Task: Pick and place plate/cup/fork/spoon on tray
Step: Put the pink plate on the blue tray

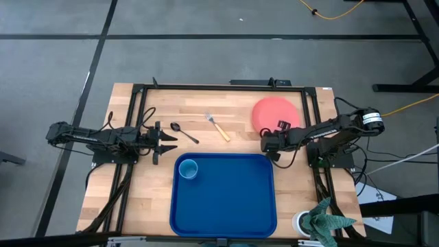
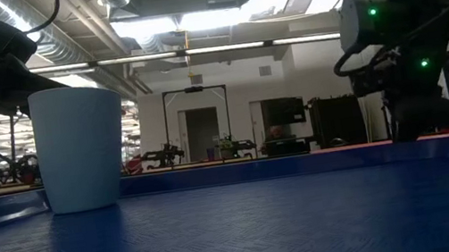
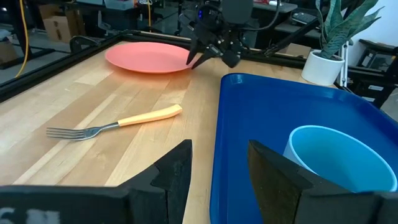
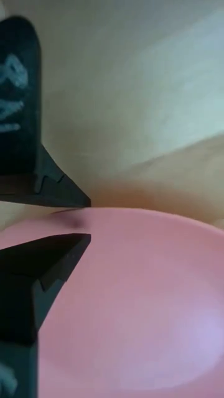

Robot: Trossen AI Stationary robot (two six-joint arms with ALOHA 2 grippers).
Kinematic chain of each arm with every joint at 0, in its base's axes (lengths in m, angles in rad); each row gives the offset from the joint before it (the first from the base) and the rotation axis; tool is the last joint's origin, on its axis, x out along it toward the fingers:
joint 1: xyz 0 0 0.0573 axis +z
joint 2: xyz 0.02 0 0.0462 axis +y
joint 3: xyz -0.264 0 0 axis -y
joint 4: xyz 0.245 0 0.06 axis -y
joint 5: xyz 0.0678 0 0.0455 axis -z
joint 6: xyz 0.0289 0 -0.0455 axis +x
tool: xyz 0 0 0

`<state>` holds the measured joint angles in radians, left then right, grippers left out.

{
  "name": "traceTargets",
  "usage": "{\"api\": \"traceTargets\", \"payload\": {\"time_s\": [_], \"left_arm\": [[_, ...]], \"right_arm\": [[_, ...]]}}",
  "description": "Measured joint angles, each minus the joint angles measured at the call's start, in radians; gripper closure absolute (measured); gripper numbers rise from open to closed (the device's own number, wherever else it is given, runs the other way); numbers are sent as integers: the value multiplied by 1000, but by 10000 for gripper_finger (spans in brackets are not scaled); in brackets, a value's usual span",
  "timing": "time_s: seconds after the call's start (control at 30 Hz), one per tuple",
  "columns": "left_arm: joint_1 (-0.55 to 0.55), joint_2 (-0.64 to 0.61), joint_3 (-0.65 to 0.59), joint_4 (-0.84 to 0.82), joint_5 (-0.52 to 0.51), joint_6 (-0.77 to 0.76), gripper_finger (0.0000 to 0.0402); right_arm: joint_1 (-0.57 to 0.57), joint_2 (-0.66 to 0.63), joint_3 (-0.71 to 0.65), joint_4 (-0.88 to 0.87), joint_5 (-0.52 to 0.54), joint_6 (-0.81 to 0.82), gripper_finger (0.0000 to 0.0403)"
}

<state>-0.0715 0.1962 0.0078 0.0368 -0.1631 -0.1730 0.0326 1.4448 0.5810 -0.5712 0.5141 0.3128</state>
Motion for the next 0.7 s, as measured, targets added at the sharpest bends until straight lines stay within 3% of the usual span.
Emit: {"api": "traceTargets", "payload": {"time_s": [0.23, 0.4, 0.5, 0.7], "left_arm": [[0, 0, 0, 0, 0, 0, 254], [0, 0, 0, 0, 0, 0, 254], [0, 0, 0, 0, 0, 0, 254], [0, 0, 0, 0, 0, 0, 254]], "right_arm": [[-13, 0, 0, 16, 20, 0, 322], [-37, -1, 1, 25, -16, 23, 384], [-37, -1, 2, 34, 0, 22, 394], [19, 0, 116, 13, -5, -43, 399]]}}
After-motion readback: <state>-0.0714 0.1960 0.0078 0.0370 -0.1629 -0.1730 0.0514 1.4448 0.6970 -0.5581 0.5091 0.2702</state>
